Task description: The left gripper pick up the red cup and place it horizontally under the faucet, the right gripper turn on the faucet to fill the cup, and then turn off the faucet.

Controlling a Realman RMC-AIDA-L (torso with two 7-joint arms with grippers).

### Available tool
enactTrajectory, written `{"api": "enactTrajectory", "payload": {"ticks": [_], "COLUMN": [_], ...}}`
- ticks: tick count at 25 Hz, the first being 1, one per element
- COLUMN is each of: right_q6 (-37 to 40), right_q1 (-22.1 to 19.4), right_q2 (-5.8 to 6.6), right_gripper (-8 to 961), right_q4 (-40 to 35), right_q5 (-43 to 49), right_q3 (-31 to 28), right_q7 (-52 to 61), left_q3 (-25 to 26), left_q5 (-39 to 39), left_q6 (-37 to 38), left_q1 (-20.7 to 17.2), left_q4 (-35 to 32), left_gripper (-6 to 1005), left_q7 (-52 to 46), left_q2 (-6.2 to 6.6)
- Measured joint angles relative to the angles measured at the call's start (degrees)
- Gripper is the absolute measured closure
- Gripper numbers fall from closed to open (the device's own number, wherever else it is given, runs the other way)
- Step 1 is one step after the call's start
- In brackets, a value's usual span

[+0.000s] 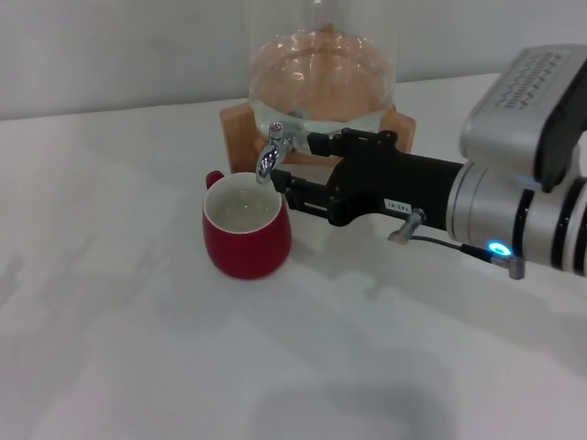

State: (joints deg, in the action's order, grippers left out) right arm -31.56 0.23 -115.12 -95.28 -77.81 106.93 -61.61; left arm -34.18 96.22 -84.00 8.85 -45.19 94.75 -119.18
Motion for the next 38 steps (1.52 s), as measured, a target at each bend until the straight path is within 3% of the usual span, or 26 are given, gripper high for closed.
{"api": "enactTrajectory", "payload": {"ticks": [7,21,26,33,34,38], "right_q6": [-5.2,-10.6,-14.3,-22.2,-25.4,-29.5], "right_q1": [-4.0,-10.3,-8.2,-1.8,-0.1,0.3], "right_q2": [-0.07,-0.28,-0.14,-0.11,-0.08,-0.28], "right_gripper": [287,284,282,281,280,279], "right_q4": [-6.2,-6.7,-3.9,4.2,7.9,12.4], "right_q5": [0.1,-3.4,-3.9,-5.4,-8.1,-13.6], "right_q3": [-2.7,-18.9,-25.5,-36.1,-40.2,-46.4], "right_q7": [-0.3,-0.2,-0.9,-3.2,-5.5,-8.5], "left_q3": [0.0,0.1,0.1,-0.1,-0.1,0.0], "left_q5": [0.0,0.0,-0.4,-0.7,-0.8,-1.0], "left_q6": [0.2,0.5,0.3,-4.1,-4.3,-5.2], "left_q1": [0.1,0.3,0.3,-0.5,-0.7,-1.5], "left_q4": [0.0,0.0,0.0,0.0,-0.1,-0.5], "left_gripper": [252,238,233,226,225,199], "left_q7": [0.0,0.1,0.5,5.1,5.0,3.7], "left_q2": [0.0,0.0,0.0,-0.06,-0.08,-0.02]}}
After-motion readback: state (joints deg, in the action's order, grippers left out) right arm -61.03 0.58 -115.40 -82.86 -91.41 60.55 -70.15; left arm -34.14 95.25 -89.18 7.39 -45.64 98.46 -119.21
